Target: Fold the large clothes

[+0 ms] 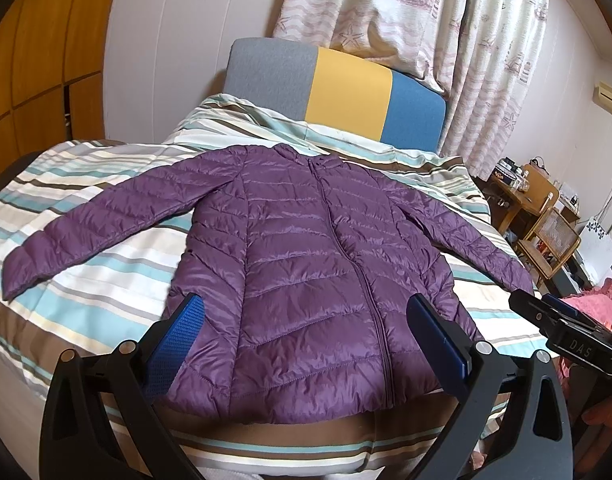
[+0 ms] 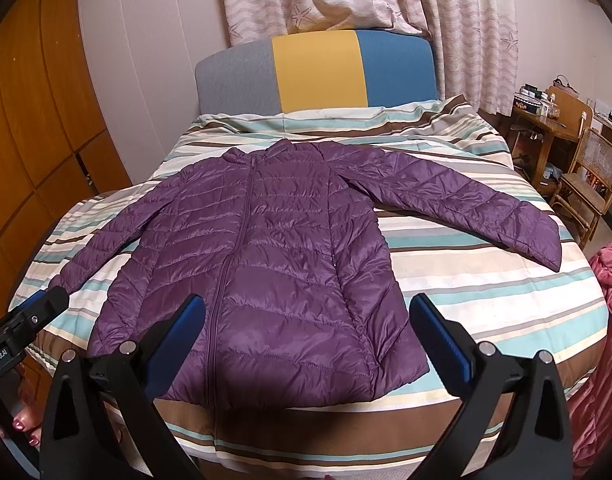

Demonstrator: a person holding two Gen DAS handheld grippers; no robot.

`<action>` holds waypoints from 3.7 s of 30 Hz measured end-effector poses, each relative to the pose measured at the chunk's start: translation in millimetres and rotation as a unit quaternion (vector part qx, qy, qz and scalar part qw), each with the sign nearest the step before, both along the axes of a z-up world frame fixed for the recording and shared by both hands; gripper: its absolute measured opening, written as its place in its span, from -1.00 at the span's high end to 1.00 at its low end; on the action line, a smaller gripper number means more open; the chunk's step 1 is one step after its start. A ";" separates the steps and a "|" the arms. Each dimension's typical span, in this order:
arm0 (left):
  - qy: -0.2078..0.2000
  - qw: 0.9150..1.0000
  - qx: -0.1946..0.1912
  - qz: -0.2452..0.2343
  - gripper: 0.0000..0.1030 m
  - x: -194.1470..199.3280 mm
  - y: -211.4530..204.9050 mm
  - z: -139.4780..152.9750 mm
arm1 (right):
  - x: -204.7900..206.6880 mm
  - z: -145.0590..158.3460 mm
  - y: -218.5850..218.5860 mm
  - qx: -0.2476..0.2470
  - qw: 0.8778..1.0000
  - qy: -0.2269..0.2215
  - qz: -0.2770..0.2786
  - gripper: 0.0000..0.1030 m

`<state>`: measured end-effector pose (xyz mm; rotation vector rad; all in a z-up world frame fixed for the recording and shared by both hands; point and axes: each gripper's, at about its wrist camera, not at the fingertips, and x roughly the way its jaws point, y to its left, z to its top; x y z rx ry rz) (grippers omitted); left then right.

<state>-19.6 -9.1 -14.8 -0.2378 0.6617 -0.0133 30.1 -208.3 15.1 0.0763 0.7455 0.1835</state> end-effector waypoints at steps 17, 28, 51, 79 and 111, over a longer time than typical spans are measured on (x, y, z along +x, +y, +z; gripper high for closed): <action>0.027 0.999 -0.021 -0.013 -0.94 20.9 10.1 -1.0 | 6.1 -4.7 0.2 -0.012 1.000 -0.006 -0.004 -0.97; 0.058 0.998 -0.037 -0.012 -0.94 37.7 16.6 -15.2 | 21.2 -21.0 2.3 -0.020 1.000 0.002 0.012 -0.97; 0.080 0.990 0.087 0.080 -0.94 193.0 42.5 -72.7 | 137.0 -118.9 -182.5 0.142 0.953 0.057 -0.260 -0.58; 0.160 0.981 0.081 0.074 -0.94 239.2 71.1 -143.2 | 193.4 -141.6 -323.0 0.205 0.849 0.007 -0.488 0.78; 0.135 0.986 0.059 0.082 -0.94 231.5 74.6 -142.1 | 261.4 -136.2 186.5 -0.222 0.945 -0.140 0.193 0.54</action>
